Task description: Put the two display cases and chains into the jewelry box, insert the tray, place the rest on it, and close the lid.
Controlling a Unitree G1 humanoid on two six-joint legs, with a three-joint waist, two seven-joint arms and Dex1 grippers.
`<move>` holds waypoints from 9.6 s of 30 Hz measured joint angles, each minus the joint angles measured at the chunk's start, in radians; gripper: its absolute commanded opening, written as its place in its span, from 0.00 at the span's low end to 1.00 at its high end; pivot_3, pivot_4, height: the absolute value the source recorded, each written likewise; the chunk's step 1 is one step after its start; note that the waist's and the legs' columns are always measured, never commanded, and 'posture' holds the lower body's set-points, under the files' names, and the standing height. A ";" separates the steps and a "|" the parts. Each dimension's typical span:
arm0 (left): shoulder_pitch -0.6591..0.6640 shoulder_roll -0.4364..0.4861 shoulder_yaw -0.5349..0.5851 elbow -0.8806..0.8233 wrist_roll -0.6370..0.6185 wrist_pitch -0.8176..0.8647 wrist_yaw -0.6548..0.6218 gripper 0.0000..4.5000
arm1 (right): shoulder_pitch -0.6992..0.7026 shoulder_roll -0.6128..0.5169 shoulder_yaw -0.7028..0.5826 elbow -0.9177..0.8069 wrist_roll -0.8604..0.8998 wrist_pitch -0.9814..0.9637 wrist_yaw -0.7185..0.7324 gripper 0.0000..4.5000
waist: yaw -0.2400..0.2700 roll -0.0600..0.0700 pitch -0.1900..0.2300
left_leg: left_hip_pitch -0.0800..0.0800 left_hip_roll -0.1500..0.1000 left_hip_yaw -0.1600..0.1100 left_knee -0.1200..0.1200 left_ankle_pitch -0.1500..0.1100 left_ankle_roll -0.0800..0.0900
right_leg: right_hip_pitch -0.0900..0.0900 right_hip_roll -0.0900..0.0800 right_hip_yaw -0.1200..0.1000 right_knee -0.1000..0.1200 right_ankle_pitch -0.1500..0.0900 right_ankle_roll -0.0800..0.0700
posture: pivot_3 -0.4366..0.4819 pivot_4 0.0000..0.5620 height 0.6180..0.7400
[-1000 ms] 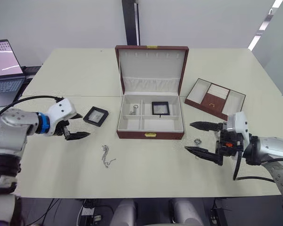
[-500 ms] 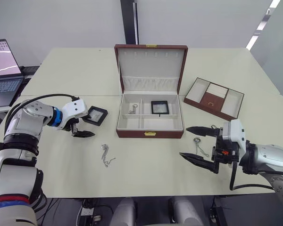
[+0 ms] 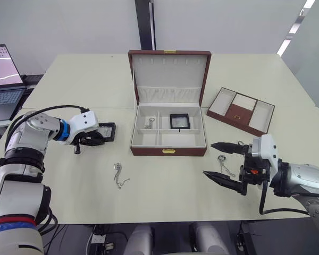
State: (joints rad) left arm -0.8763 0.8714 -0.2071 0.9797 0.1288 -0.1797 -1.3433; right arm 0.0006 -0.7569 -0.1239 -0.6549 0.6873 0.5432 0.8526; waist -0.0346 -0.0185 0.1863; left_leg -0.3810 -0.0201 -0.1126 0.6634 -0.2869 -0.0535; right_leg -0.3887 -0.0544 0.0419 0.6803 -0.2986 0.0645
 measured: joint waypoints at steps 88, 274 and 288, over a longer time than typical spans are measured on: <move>-0.124 -0.387 -0.211 -0.559 -0.170 0.629 -0.149 0.14 | 0.246 0.050 -0.215 -0.097 0.006 -0.023 -0.178 1.00 | 0.001 -0.001 0.000 | -0.001 -0.001 0.000 0.002 0.000 0.000 | 0.001 0.000 0.001 0.001 0.000 0.000 | 0.48 0.27 1.00; 1.181 -0.496 0.408 -1.466 -0.520 0.571 0.855 0.00 | 0.040 0.010 -0.012 0.314 -0.115 -0.275 0.278 1.00 | 0.007 0.001 -0.003 | 0.015 0.001 0.002 -0.003 0.000 0.000 | 0.017 -0.001 0.003 -0.005 0.000 0.000 | 0.48 0.27 1.00; 0.989 -0.492 0.444 -1.580 -0.664 0.684 0.940 0.00 | -0.024 0.010 -0.050 0.318 -0.105 -0.266 0.251 1.00 | 0.008 0.001 -0.003 | 0.015 0.001 0.002 -0.003 0.000 0.000 | 0.017 -0.001 0.002 -0.006 0.000 0.000 | 0.48 0.27 1.00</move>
State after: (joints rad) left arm 0.1129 0.3793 0.2374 -0.5999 -0.5352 0.5042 -0.4029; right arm -0.0234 -0.7470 -0.1740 -0.3365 0.5821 0.2769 1.1036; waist -0.0265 -0.0179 0.1831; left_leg -0.3660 -0.0194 -0.1107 0.6604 -0.2873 -0.0533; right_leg -0.3721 -0.0554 0.0442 0.6740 -0.2983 0.0645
